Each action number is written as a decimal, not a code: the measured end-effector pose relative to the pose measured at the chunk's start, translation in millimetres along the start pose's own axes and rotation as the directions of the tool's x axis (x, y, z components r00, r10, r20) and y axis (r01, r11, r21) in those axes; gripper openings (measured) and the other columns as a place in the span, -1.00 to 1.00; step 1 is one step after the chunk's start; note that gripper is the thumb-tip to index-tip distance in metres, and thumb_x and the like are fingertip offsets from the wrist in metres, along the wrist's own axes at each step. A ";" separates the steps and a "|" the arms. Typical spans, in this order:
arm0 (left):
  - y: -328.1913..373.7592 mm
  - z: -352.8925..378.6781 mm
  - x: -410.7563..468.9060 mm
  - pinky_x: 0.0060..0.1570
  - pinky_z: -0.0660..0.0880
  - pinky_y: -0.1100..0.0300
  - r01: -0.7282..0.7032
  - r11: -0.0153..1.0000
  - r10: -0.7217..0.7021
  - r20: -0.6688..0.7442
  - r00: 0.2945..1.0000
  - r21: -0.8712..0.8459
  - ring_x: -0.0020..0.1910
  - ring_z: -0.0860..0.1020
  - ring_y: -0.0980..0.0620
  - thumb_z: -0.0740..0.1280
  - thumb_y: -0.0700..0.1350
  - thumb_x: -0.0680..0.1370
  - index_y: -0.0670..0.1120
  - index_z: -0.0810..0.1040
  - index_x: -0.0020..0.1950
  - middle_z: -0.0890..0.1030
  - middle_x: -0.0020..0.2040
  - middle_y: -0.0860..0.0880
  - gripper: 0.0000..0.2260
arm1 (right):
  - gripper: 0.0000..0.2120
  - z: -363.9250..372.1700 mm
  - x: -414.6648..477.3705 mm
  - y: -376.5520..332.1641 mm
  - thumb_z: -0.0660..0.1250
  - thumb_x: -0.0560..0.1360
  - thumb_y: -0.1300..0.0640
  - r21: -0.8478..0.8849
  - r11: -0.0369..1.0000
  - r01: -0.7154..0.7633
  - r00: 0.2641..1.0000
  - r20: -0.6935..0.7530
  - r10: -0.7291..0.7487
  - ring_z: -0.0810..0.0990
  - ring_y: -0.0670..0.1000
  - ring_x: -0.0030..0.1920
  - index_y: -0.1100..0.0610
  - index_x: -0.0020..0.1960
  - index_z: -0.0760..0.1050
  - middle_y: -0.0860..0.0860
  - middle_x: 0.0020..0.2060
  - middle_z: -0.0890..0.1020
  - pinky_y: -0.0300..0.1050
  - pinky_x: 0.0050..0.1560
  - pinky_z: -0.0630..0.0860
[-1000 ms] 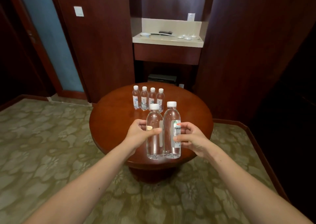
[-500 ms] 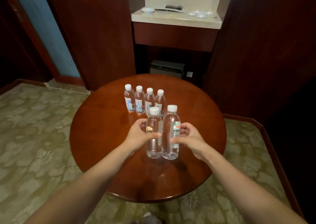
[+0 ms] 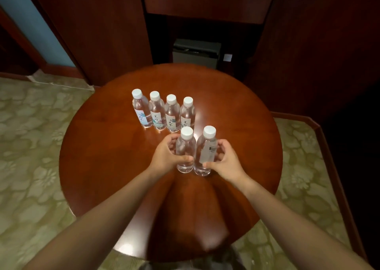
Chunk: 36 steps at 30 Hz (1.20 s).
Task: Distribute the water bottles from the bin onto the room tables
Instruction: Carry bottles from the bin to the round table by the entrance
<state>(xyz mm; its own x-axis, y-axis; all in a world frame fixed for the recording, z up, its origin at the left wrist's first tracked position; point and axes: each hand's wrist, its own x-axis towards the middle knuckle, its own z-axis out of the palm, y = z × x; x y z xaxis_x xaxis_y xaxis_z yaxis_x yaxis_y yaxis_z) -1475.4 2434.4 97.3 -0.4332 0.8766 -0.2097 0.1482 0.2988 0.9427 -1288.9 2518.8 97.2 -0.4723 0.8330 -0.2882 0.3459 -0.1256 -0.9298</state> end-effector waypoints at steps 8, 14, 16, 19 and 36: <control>-13.6 14.5 15.2 0.12 0.49 0.26 0.026 0.999 -0.024 -0.049 0.999 0.034 0.11 0.56 0.20 0.65 -0.27 0.21 0.01 0.44 0.21 0.60 0.11 0.13 -0.34 | -0.35 -6.7 29.3 22.1 0.57 0.26 0.44 -0.070 0.997 -0.019 0.999 0.042 0.022 0.64 0.00 0.15 -0.14 0.03 0.36 -0.07 0.09 0.61 0.09 0.24 0.57; -22.6 23.6 15.8 0.20 0.50 0.16 0.008 0.995 -0.004 -0.038 0.999 0.097 0.19 0.55 0.08 0.66 -0.25 0.21 0.06 0.41 0.25 0.58 0.18 0.11 -0.28 | -0.36 -11.5 28.4 39.1 0.57 0.29 0.39 -0.139 0.990 0.014 0.999 0.048 -0.007 0.63 -0.09 0.14 -0.18 0.05 0.34 -0.10 0.10 0.62 -0.06 0.24 0.57; -25.0 25.9 14.2 0.20 0.50 0.20 -0.003 0.994 0.005 -0.019 1.000 0.110 0.18 0.56 0.12 0.65 -0.27 0.22 0.09 0.41 0.23 0.58 0.16 0.16 -0.29 | -0.36 -12.4 23.6 46.1 0.58 0.28 0.35 -0.165 0.986 0.011 0.999 0.049 -0.003 0.62 -0.10 0.13 -0.21 0.03 0.33 -0.14 0.07 0.59 -0.04 0.24 0.57; -25.1 27.3 12.4 0.16 0.49 0.29 -0.013 0.988 0.010 0.015 1.000 0.152 0.13 0.55 0.20 0.63 -0.29 0.24 0.12 0.40 0.20 0.56 0.12 0.22 -0.32 | -0.38 -10.2 17.5 55.9 0.59 0.20 0.15 -0.190 0.981 0.039 0.998 0.052 -0.030 0.61 -0.03 0.14 -0.31 0.01 0.32 -0.06 0.11 0.56 0.10 0.21 0.58; 32.6 13.3 5.9 -0.01 0.61 0.01 -0.103 0.936 0.143 -0.098 0.985 0.337 -0.09 0.59 0.12 0.53 0.22 0.33 0.13 0.55 -0.04 0.61 -0.07 0.08 -0.68 | -0.52 -37.9 10.8 -41.6 0.36 0.56 0.02 -0.637 0.677 0.369 0.924 0.331 -0.192 0.52 -0.04 0.23 -0.10 0.46 0.39 -0.08 0.31 0.49 -0.03 0.25 0.48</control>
<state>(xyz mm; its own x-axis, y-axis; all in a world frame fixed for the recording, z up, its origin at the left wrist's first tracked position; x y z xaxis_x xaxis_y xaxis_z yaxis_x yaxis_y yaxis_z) -1461.3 2454.3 123.3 -0.4921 0.8693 -0.0463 0.4831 0.3170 0.8162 -1277.6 2553.4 141.5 -0.7712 0.6153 -0.1633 0.5762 0.5656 -0.5900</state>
